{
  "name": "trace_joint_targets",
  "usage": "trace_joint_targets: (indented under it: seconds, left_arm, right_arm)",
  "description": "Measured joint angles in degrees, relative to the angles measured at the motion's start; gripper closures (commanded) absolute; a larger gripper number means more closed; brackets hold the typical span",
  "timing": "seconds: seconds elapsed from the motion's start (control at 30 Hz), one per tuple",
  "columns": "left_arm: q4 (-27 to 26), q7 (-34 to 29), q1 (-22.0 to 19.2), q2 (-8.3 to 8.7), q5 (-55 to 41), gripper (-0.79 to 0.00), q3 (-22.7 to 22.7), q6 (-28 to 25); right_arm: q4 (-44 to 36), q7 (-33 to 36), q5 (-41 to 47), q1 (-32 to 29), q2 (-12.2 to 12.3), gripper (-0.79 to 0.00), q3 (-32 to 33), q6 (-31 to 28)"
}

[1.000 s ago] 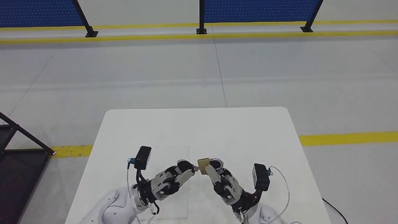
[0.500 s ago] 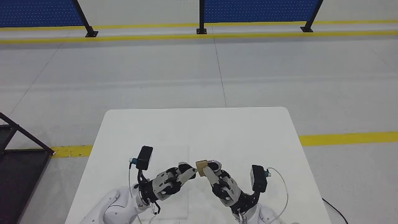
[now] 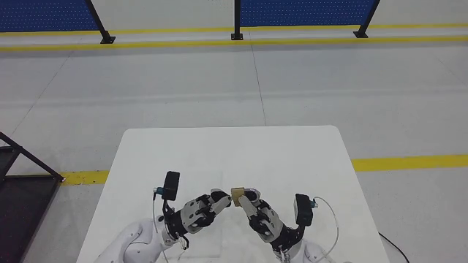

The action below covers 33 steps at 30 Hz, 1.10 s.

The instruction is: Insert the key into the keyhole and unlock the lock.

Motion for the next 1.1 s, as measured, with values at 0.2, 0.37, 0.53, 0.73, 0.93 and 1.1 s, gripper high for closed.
trace_joint_targets:
  seconds: [0.2,0.37,0.53,0.73,0.93,1.1]
  left_arm:
    - [-0.2,7.2,0.3,-0.72,10.0,0.0,0.0,3.2]
    - [0.1,13.2,0.4,-1.22,18.2,0.0,0.6,6.3]
    - [0.6,18.9,0.3,-1.55,24.9,0.0,1.3,8.5]
    - [1.1,24.6,0.4,-1.78,30.8,0.0,2.1,11.0]
    - [1.2,28.9,0.4,-1.87,36.1,0.0,2.2,14.8]
    - [1.4,31.9,0.4,-1.97,41.0,0.0,2.5,19.6]
  right_arm:
    - [-0.1,0.1,0.3,-0.1,0.1,0.0,-0.1,0.2]
    - [-0.2,0.1,0.7,-0.1,0.2,0.0,0.0,0.2]
    - [-0.2,0.2,1.0,-0.1,0.2,0.0,0.0,0.2]
    - [-0.3,0.2,1.3,-0.1,0.3,0.0,0.1,0.6]
    - [-0.4,0.4,1.8,-0.1,0.3,0.0,0.1,0.7]
    - [-0.4,0.7,2.2,-0.1,0.4,0.0,0.1,0.8]
